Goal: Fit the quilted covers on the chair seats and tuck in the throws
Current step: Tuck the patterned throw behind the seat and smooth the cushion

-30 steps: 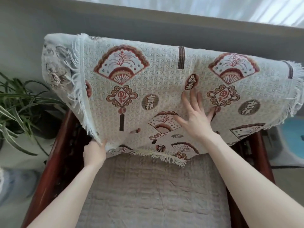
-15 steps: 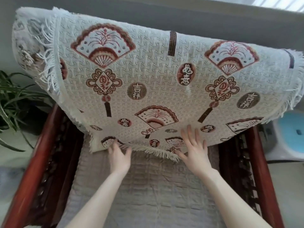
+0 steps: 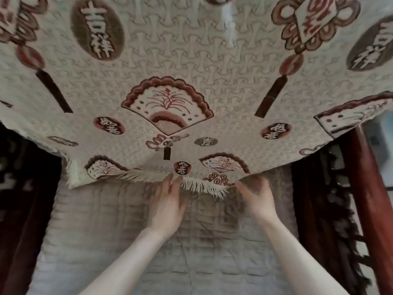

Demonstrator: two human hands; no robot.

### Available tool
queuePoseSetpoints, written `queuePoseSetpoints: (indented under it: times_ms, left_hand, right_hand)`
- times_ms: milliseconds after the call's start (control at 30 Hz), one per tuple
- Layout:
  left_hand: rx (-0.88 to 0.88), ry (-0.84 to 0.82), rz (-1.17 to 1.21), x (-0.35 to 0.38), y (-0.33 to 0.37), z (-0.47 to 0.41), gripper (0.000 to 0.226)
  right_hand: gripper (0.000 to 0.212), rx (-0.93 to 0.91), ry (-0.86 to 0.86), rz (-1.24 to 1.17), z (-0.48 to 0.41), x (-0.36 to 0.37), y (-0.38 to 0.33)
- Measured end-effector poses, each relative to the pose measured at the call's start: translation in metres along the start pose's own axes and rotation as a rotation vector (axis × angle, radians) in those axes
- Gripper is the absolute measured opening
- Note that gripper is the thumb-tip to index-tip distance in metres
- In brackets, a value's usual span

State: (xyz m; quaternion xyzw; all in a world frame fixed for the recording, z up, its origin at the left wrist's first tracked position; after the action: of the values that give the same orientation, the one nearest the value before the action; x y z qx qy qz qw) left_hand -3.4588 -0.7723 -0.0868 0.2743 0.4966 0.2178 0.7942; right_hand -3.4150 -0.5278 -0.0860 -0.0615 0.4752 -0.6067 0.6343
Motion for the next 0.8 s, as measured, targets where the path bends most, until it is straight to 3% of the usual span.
queuePoseSetpoints:
  times_ms: [67,233,367,500,700,800]
  left_hand:
    - [0.073,-0.038,-0.130,0.023,0.005,-0.012,0.067]
    - [0.201,-0.022,-0.206,0.041,0.014,-0.035,0.061]
    - [0.247,-0.024,-0.282,0.051,0.015,-0.043,0.068]
    - [0.266,-0.013,-0.323,0.057,0.015,-0.041,0.068]
    - [0.274,0.009,-0.263,0.057,0.014,-0.031,0.062]
    - [0.275,-0.009,-0.258,0.058,0.018,-0.025,0.057]
  right_hand:
    - [0.063,-0.034,0.008,-0.086,-0.023,0.005,0.009]
    - [0.020,-0.070,0.086,-0.233,-0.052,0.004,0.014]
    - [0.005,-0.088,0.062,-0.246,-0.045,0.006,0.018]
    - [0.016,-0.056,0.088,-0.330,-0.027,0.003,0.025]
    - [0.030,-0.039,-0.062,-0.400,-0.021,0.010,0.018]
    - [0.034,-0.005,-0.004,-0.509,-0.013,-0.002,0.025]
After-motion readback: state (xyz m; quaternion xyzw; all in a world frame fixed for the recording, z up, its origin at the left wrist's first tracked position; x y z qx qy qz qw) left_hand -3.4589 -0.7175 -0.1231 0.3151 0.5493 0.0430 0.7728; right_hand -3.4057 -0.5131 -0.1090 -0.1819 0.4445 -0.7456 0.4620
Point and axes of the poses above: each hand's wrist, its own z-axis away from the middle knuckle, its own x-axis out of the palm, y = z × x, the point moved 9 cm from there along -z, towards the middle knuckle, and after that the axes turned 12 degrees about z, right-handed, at the moved point
